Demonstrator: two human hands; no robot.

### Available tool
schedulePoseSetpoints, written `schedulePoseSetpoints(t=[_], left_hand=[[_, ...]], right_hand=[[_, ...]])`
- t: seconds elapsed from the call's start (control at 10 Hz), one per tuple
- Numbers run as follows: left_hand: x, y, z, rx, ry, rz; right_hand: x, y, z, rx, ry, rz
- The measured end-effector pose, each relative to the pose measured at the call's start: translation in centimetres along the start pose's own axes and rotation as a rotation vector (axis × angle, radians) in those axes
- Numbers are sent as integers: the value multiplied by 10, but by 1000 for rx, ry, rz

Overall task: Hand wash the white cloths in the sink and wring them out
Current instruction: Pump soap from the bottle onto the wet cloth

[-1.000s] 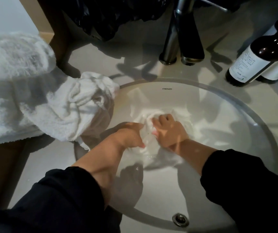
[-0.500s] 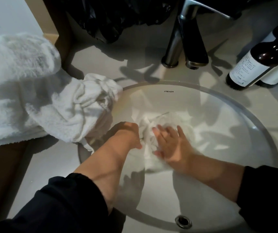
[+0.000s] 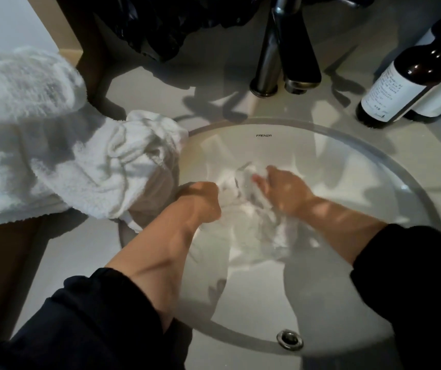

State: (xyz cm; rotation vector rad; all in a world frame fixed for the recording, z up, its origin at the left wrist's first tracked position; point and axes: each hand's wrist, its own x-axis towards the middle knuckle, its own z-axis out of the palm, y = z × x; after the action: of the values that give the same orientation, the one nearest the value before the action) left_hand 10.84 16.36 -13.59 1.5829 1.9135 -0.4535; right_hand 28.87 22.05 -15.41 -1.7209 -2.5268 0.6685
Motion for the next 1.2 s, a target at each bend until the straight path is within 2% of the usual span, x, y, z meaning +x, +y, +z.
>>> schedulePoseSetpoints(t=[0.1, 0.2, 0.3, 0.4, 0.5, 0.6, 0.7, 0.8, 0.9, 1.0, 1.1, 1.2], left_hand=[[-4, -6, -3, 80, 103, -14], [-5, 1, 1, 105, 237, 157], [-7, 20, 22, 234, 123, 373], [-1, 25, 47, 477, 179, 400], [0, 29, 45, 538, 248, 430], [1, 32, 40, 158, 236, 323], [-1, 25, 16, -614, 72, 204], [-3, 26, -7, -1370, -24, 148], [-13, 38, -13, -1712, -20, 239], [-22, 45, -14, -1819, 17, 237], [-41, 45, -21, -1656, -32, 200], [-35, 40, -16, -1452, -13, 250]], right_hand=[[-12, 29, -47, 128, -134, 207], [-38, 46, -88, 36, -345, 147], [-52, 38, -83, 62, -464, 89], [-60, 28, -24, -371, -539, 122], [-55, 22, -1, -572, -447, 57], [-39, 36, -13, -273, -325, 53], [-33, 41, -30, 545, -236, 285], [-33, 28, -53, 851, -107, 311], [-45, -7, -50, 912, 159, 143], [-57, -43, -34, 777, 372, 51], [-46, -32, -26, 774, 379, 112], [-33, 0, -34, 818, 225, 293]])
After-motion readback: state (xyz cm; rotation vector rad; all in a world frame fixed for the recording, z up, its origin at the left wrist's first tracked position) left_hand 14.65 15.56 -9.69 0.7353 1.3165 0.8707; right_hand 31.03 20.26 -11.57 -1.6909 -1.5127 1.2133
